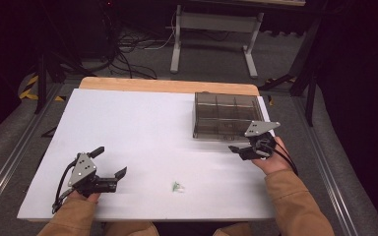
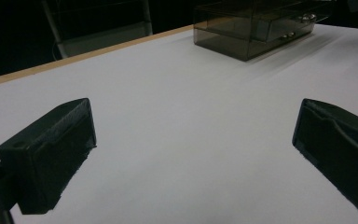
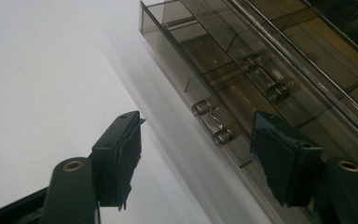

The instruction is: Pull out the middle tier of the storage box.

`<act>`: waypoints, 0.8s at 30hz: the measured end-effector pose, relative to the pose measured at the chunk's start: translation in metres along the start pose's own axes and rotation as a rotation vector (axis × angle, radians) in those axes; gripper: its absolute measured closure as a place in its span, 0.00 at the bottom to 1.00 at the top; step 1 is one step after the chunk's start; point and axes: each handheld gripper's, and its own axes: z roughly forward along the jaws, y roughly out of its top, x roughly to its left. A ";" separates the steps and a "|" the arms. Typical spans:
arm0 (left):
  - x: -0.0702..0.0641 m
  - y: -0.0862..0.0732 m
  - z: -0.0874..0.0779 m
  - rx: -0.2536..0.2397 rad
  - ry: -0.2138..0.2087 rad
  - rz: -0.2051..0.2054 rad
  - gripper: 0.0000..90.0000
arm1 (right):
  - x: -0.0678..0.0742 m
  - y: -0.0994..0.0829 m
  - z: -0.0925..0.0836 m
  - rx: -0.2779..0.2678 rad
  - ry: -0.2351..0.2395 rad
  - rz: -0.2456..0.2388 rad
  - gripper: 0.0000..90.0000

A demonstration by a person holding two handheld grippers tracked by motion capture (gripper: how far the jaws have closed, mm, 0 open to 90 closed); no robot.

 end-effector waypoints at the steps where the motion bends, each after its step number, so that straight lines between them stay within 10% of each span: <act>1: 0.000 0.000 0.000 0.000 0.000 0.000 0.00 | 0.000 0.001 0.001 0.005 0.001 -0.002 0.38; 24: -0.001 0.000 -0.003 -0.004 -0.007 0.003 0.00 | -0.015 0.011 0.031 0.140 0.037 -0.062 0.42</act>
